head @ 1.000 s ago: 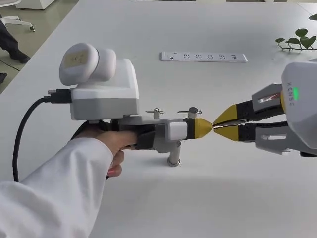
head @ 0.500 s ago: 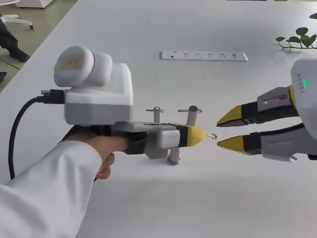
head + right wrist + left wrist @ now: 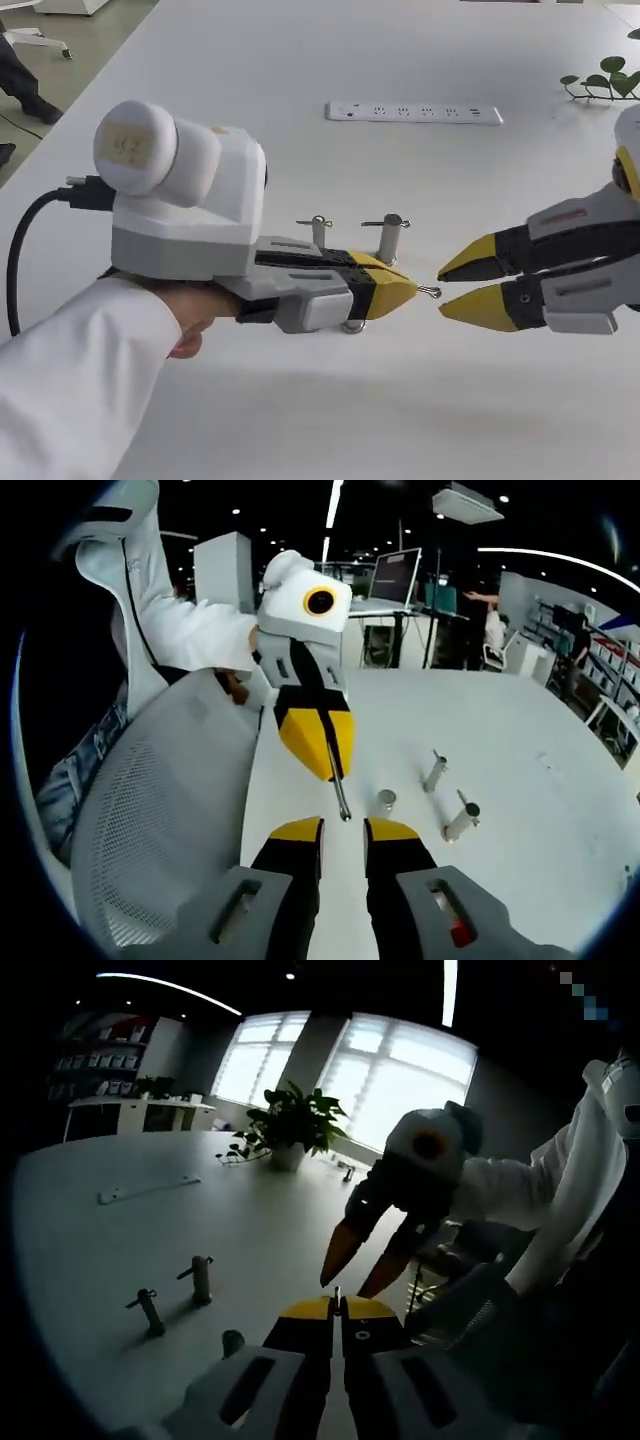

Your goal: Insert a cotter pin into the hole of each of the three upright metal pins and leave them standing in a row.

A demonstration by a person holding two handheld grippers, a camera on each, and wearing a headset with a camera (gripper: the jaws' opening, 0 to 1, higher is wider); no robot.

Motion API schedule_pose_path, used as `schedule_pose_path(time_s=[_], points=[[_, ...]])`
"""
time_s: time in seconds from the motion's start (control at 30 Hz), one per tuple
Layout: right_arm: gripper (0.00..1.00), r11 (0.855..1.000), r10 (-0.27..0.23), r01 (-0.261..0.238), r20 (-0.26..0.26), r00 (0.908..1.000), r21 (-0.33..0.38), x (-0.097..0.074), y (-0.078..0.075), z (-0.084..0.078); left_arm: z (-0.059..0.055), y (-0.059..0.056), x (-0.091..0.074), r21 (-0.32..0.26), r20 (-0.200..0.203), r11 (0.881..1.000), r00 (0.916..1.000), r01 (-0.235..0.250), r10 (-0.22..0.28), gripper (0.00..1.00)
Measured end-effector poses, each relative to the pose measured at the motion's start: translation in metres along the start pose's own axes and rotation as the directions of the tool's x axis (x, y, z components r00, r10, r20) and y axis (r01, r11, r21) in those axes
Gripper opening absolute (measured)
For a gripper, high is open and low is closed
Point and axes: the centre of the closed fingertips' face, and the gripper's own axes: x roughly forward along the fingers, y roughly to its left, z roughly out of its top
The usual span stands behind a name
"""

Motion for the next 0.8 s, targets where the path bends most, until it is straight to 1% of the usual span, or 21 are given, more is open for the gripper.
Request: schedule_pose_path(time_s=[0.03, 0.07, 0.1, 0.17, 0.2, 0.27, 0.37, 0.47, 0.53, 0.63, 0.7, 0.8], points=[[0.11, 1.000, 0.012, -0.012, 0.004, 0.9999, 0.011, 0.002, 0.002, 0.000, 0.001, -0.002, -0.001, 0.029, 0.000, 1.000, 1.0000, 0.008, -0.008, 0.00], [0.11, 1.000, 0.015, -0.015, 0.003, 0.9999, 0.013, 0.002, 0.003, 0.000, 0.001, -0.002, -0.001, 0.045, 0.000, 0.999, 0.9999, 0.013, -0.013, 0.00], [0.10, 0.999, 0.030, -0.030, 0.002, 0.9995, 0.011, 0.004, 0.006, 0.001, 0.002, -0.005, -0.001, 0.070, 0.000, 0.997, 0.9998, 0.022, -0.022, 0.00], [0.08, 0.998, 0.055, -0.055, 0.002, 0.9985, 0.015, 0.007, 0.011, 0.002, 0.003, -0.008, -0.002, 0.072, 0.002, 0.997, 0.9993, 0.038, -0.039, 0.00], [0.07, 0.998, 0.059, -0.059, 0.004, 0.9982, 0.015, 0.008, 0.013, 0.003, 0.003, -0.009, -0.002, 0.075, 0.002, 0.996, 0.9991, 0.043, -0.043, 0.00], [0.07, 0.998, 0.066, -0.066, 0.008, 0.9978, 0.014, 0.009, 0.015, 0.004, 0.004, -0.011, -0.003, 0.098, 0.001, 0.994, 0.9985, 0.055, -0.055, 0.00], [0.03, 0.997, 0.077, -0.077, 0.015, 0.9969, 0.021, 0.010, 0.017, 0.007, 0.003, -0.013, -0.003, 0.125, 0.000, 0.990, 0.9976, 0.069, -0.070, 0.00], [0.01, 0.995, 0.093, -0.093, 0.020, 0.9955, 0.027, 0.011, 0.021, 0.008, 0.001, -0.014, -0.004, 0.139, -0.011, 0.987, 0.9968, 0.080, -0.079, 0.00], [0.01, 0.994, 0.103, -0.104, 0.023, 0.9944, 0.025, 0.011, 0.023, 0.009, -0.001, -0.015, -0.004, 0.163, -0.018, 0.983, 0.9961, 0.088, -0.087, 0.00], [0.00, 0.993, 0.113, -0.113, 0.021, 0.9934, 0.021, 0.011, 0.026, 0.010, -0.003, -0.017, -0.003, 0.174, -0.026, 0.980, 0.9951, 0.099, -0.096, 0.00], [0.00, 0.993, 0.119, -0.120, 0.018, 0.9927, 0.022, 0.011, 0.027, 0.010, -0.003, -0.018, -0.003, 0.200, -0.028, 0.974, 0.9943, 0.106, -0.103, 0.00], [0.00, 0.991, 0.133, -0.133, 0.012, 0.9910, 0.020, 0.010, 0.028, 0.008, -0.005, -0.021, -0.004, 0.243, -0.036, 0.962, 0.9923, 0.124, -0.119, 0.00]])
